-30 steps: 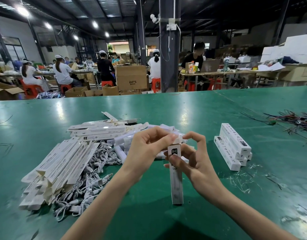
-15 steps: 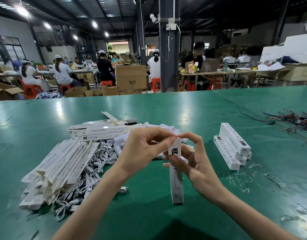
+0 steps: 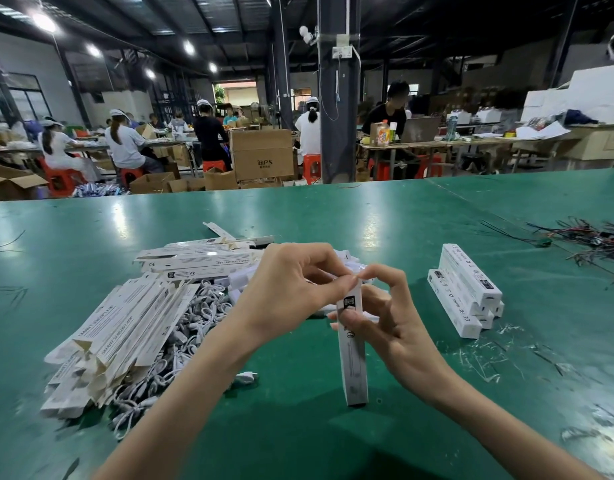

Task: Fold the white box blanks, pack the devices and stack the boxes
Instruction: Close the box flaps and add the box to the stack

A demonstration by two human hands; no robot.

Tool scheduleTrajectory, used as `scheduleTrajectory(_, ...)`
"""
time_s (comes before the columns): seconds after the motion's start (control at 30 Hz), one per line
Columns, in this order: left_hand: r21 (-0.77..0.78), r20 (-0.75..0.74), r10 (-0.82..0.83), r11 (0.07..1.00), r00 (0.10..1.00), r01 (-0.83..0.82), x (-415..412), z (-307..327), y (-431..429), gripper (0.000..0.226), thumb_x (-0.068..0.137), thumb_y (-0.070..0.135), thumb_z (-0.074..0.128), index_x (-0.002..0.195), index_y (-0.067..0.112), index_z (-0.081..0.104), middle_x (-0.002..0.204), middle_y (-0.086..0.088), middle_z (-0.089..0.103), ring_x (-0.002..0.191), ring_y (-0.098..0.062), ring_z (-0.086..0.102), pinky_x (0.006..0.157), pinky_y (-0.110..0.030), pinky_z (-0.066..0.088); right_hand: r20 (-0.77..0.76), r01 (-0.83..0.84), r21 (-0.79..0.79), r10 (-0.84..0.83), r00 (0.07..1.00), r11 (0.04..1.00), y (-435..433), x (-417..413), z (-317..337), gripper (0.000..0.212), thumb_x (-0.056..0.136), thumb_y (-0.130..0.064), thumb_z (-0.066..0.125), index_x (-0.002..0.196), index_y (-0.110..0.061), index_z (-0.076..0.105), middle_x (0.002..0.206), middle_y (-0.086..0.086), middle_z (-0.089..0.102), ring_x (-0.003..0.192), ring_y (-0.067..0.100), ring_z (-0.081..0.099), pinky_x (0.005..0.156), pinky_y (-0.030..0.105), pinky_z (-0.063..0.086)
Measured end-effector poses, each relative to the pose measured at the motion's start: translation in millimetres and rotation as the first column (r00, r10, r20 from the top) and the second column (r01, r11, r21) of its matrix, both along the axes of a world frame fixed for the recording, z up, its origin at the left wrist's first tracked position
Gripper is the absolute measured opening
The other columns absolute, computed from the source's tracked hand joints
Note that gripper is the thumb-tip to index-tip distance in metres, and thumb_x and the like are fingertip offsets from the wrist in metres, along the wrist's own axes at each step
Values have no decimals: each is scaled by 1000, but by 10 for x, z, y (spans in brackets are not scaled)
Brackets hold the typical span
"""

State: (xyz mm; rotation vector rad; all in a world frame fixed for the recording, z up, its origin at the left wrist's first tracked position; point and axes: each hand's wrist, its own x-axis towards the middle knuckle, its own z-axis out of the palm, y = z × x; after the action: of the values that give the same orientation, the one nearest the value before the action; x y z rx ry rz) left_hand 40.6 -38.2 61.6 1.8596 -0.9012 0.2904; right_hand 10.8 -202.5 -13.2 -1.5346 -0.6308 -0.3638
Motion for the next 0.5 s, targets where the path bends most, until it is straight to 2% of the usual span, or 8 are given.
scheduleTrajectory(0.13,26,-73,-6,1000,997,8,5,72,14,6,80,8,77,79,4,73,75,-7,74,70,-16,73,71,-47,58,24,5,-27,-4,1000,1000,-15,17,-8,35,92,-28,62,117,-36,39,106,29,60,95,49,58,82,65,48)
scheduleTrajectory(0.3,46,-149,-59,997,987,66,59,105,86,10,81,10,75,83,1,73,80,-12,74,78,-27,73,76,-55,56,43,16,-56,-13,999,998,-34,25,-22,39,91,-23,62,117,-43,42,99,20,63,93,43,63,83,59,52)
scheduleTrajectory(0.4,47,-87,-68,996,994,72,46,43,73,16,80,20,73,83,4,74,86,-9,74,80,-25,72,77,-49,57,45,21,-64,-19,999,998,-49,17,-28,39,92,-18,61,114,-44,43,98,20,63,92,43,63,83,59,52)
scheduleTrajectory(0.5,2,-40,-97,995,994,97,25,-47,53,16,79,20,72,84,5,74,94,-8,72,85,-21,71,78,-33,59,49,35,-71,-31,998,997,-63,18,-21,37,92,-17,60,112,-42,43,101,18,65,93,41,64,85,58,52)
